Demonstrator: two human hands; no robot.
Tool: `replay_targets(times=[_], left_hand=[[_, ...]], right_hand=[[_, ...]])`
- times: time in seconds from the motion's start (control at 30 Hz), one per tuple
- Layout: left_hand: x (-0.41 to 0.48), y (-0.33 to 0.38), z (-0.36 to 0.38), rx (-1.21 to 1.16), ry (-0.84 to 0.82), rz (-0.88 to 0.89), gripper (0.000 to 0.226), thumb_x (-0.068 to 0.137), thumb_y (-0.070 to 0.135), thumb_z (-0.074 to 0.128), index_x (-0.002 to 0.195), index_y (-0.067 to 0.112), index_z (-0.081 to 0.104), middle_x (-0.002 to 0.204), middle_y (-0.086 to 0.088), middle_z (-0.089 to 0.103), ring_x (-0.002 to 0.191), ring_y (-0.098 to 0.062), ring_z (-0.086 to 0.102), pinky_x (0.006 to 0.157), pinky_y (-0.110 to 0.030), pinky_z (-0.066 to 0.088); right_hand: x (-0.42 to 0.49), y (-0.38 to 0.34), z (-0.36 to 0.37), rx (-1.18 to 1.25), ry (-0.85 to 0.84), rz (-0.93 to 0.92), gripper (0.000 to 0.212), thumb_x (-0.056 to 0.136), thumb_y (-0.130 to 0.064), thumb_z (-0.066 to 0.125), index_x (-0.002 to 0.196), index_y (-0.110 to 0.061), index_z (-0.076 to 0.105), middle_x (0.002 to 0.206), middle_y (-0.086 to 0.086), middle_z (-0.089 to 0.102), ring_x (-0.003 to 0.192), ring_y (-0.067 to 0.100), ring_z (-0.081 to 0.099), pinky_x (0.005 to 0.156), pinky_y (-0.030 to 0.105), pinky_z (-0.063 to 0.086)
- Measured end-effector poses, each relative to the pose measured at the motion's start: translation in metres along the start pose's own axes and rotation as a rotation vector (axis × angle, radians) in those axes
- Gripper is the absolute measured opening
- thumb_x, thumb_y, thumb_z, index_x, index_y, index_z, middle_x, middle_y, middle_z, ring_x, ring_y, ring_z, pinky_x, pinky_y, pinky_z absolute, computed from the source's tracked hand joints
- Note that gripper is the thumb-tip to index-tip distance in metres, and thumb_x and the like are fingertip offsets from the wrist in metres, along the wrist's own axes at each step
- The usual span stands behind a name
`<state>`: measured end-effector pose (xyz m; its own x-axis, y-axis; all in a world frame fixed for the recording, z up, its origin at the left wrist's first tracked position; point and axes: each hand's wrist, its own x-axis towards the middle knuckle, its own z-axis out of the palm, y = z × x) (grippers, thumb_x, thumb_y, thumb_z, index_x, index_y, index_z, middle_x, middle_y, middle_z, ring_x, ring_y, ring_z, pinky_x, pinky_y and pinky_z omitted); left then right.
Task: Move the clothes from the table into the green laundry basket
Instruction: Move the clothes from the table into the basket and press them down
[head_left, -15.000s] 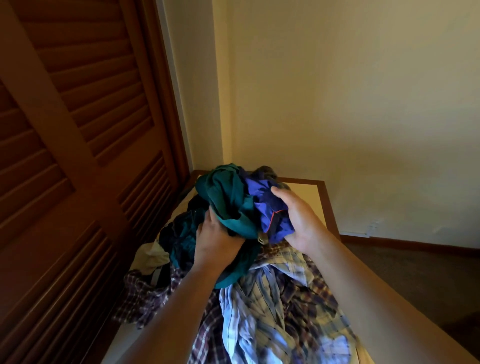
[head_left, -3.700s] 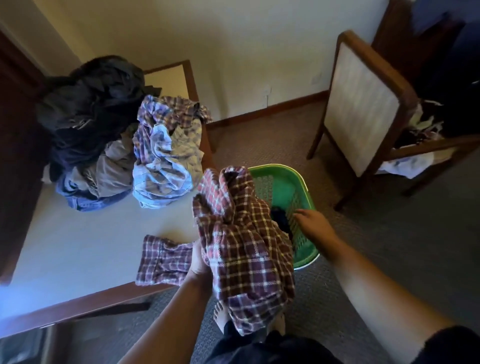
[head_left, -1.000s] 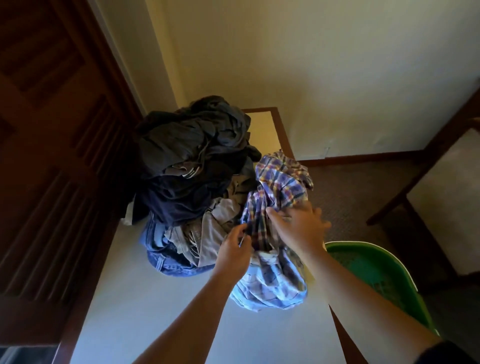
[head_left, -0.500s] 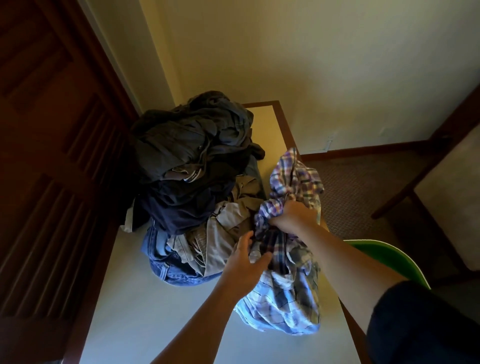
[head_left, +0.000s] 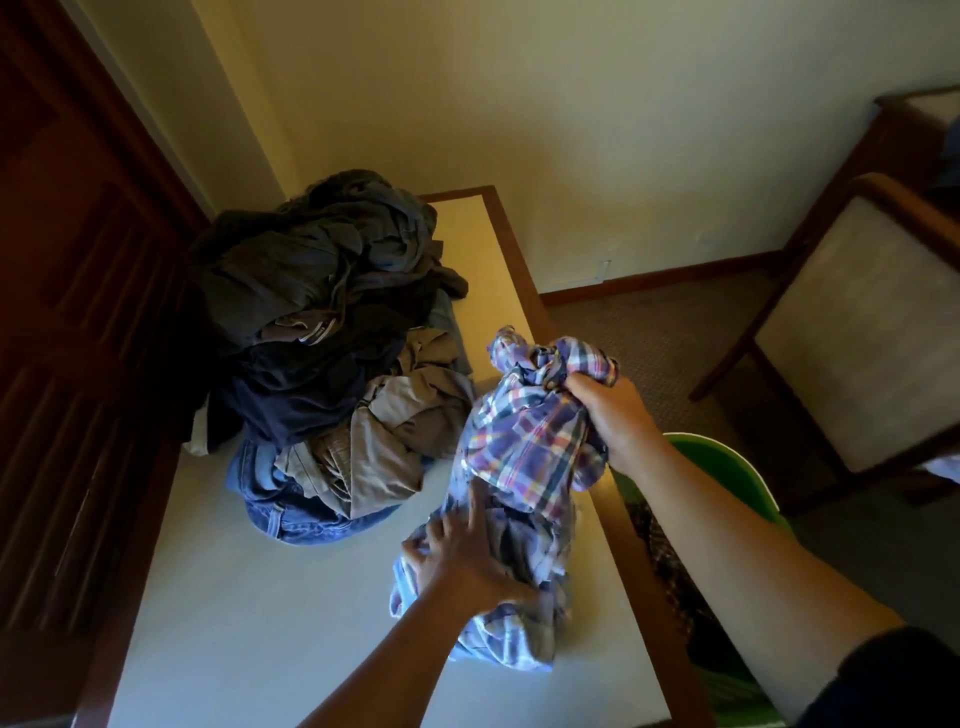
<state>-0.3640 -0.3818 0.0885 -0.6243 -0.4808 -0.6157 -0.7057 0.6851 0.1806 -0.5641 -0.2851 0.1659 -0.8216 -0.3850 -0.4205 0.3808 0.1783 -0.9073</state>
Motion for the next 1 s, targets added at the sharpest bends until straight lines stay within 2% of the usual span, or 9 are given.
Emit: replay_targets(times=[0.07, 0.17, 0.3, 0.4, 0.47, 0.6, 0.7, 0.83, 1.0], left_hand=[[-0.003, 0.008, 0.005, -0.034, 0.031, -0.059, 0.134, 0.057, 0.072, 0.08, 0.162, 0.032, 0.007, 0.144, -0.005, 0.051, 0.137, -0.031, 0.044, 0.106, -0.055, 0.035], [0.002, 0.011, 0.014, -0.251, 0.167, -0.063, 0.053, 0.074, 0.048, 0.067, 0.122, 0.028, 0.059, 0.116, -0.004, 0.072, 0.113, -0.033, 0.067, 0.093, -0.043, 0.052], [0.001, 0.034, 0.023, -0.684, 0.281, -0.025, 0.019, 0.067, 0.025, 0.068, 0.083, 0.014, 0.064, 0.085, -0.01, 0.077, 0.086, -0.036, 0.074, 0.067, -0.041, 0.054], [-0.029, 0.076, 0.022, -1.02, 0.253, 0.037, 0.024, 0.06, 0.012, 0.069, 0.084, 0.013, 0.074, 0.076, -0.01, 0.078, 0.07, -0.026, 0.072, 0.068, -0.052, 0.062], [-0.047, 0.104, 0.026, -1.145, 0.224, 0.096, 0.03, 0.062, 0.007, 0.069, 0.091, 0.009, 0.077, 0.082, -0.011, 0.08, 0.07, -0.023, 0.072, 0.068, -0.046, 0.062], [-0.078, 0.152, 0.043, -1.252, 0.154, 0.16, 0.021, 0.075, -0.01, 0.066, 0.087, 0.004, 0.075, 0.075, -0.015, 0.075, 0.06, -0.02, 0.069, 0.056, -0.031, 0.057], [-0.09, 0.177, 0.058, -1.313, 0.141, 0.124, 0.028, 0.071, -0.005, 0.071, 0.098, 0.0, 0.077, 0.09, -0.019, 0.08, 0.077, -0.029, 0.076, 0.072, -0.041, 0.065], [-0.102, 0.192, 0.076, -1.379, 0.158, 0.04, 0.027, 0.081, -0.016, 0.065, 0.1, -0.001, 0.076, 0.096, -0.026, 0.078, 0.085, -0.036, 0.078, 0.079, -0.048, 0.065], [-0.117, 0.192, 0.079, -1.502, 0.18, 0.035, 0.044, 0.06, -0.002, 0.067, 0.103, -0.007, 0.074, 0.093, -0.027, 0.078, 0.084, -0.04, 0.076, 0.069, -0.042, 0.063]], right_hand=[[-0.008, 0.005, -0.014, 0.007, -0.064, -0.014, 0.012, 0.089, -0.018, 0.074, 0.101, -0.015, 0.077, 0.105, 0.021, 0.077, 0.096, 0.038, 0.075, 0.082, 0.051, 0.062], [-0.024, 0.014, -0.043, -0.101, -0.207, 0.056, 0.034, 0.085, -0.023, 0.083, 0.116, -0.02, 0.071, 0.107, 0.013, 0.078, 0.094, 0.031, 0.076, 0.076, 0.038, 0.06], [-0.048, 0.039, -0.092, -0.435, -0.351, 0.277, 0.082, 0.049, -0.067, 0.094, 0.117, -0.026, 0.072, 0.116, 0.002, 0.074, 0.108, 0.029, 0.07, 0.101, 0.043, 0.053], [-0.065, 0.058, -0.134, -0.444, -0.342, 0.35, 0.081, 0.046, -0.069, 0.094, 0.111, -0.024, 0.075, 0.108, 0.002, 0.077, 0.101, 0.027, 0.072, 0.096, 0.038, 0.054], [-0.078, 0.065, -0.162, -0.339, -0.341, 0.328, 0.055, 0.06, -0.051, 0.094, 0.104, -0.024, 0.075, 0.095, 0.002, 0.081, 0.089, 0.023, 0.075, 0.083, 0.032, 0.056], [-0.092, 0.085, -0.213, -0.177, -0.31, 0.229, 0.047, 0.071, -0.02, 0.088, 0.115, -0.01, 0.075, 0.088, 0.002, 0.081, 0.081, 0.018, 0.077, 0.077, 0.032, 0.056], [-0.093, 0.101, -0.25, -0.004, -0.115, 0.216, 0.038, 0.076, -0.012, 0.083, 0.114, -0.012, 0.075, 0.098, 0.009, 0.081, 0.087, 0.026, 0.078, 0.073, 0.034, 0.06], [-0.086, 0.112, -0.289, 0.087, 0.142, 0.25, 0.03, 0.073, -0.022, 0.087, 0.1, -0.02, 0.074, 0.096, 0.012, 0.08, 0.087, 0.035, 0.077, 0.086, 0.054, 0.061], [-0.07, 0.111, -0.304, 0.132, 0.327, 0.221, 0.053, 0.067, -0.026, 0.088, 0.117, -0.017, 0.07, 0.107, 0.009, 0.076, 0.093, 0.03, 0.073, 0.09, 0.048, 0.06]])
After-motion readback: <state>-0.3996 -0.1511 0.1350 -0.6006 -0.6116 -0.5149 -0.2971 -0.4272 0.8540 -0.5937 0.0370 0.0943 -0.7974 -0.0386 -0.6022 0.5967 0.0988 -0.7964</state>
